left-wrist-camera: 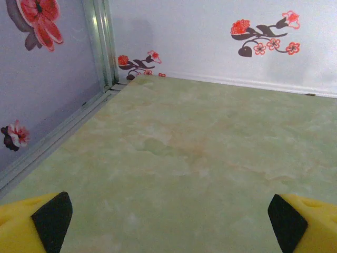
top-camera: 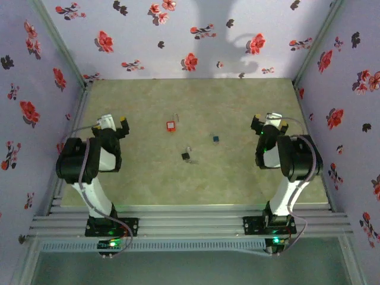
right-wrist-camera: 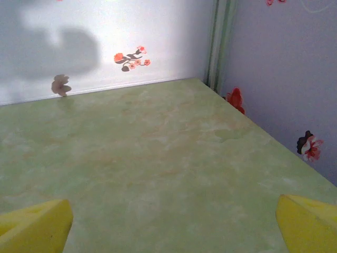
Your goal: Lock with the key
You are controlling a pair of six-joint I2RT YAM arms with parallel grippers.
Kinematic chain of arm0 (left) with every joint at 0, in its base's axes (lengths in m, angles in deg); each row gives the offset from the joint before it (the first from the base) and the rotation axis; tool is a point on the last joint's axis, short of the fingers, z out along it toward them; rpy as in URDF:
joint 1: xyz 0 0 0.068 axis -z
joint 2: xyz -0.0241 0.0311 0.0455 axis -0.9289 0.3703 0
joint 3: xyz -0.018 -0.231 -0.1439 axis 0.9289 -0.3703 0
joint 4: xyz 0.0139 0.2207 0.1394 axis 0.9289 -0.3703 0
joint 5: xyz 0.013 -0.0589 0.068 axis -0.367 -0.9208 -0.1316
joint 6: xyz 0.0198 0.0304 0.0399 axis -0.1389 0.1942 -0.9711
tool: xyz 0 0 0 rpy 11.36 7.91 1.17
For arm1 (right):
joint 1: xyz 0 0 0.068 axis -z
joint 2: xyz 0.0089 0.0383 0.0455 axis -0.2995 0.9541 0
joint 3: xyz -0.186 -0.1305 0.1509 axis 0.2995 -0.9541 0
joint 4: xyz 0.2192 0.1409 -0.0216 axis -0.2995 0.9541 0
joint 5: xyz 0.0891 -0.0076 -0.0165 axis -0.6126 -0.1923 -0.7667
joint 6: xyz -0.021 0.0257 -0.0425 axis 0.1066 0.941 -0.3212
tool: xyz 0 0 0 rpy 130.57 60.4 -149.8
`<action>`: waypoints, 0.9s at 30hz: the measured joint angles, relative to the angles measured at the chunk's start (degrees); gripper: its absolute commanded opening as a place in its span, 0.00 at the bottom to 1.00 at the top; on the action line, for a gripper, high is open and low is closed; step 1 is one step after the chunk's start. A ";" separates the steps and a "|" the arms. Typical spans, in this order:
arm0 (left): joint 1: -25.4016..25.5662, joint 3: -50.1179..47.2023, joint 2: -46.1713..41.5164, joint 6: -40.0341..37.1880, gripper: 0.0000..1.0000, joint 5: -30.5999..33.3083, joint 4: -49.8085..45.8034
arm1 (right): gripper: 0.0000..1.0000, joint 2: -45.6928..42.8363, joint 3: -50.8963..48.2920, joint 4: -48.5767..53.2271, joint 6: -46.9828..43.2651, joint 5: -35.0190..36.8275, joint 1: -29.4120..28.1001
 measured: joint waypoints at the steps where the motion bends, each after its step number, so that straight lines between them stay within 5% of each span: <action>1: 0.11 -0.57 -1.29 -0.15 1.00 0.00 -0.96 | 0.99 -1.36 -0.59 1.14 0.00 -0.66 0.02; 12: 0.76 -5.03 -10.71 -1.55 1.00 0.94 -10.32 | 0.99 -10.88 -5.31 11.85 0.44 -5.84 0.02; 27: 1.05 -5.97 -11.87 -2.99 1.00 1.49 -15.13 | 0.99 -12.37 -6.21 17.53 1.53 -8.50 0.13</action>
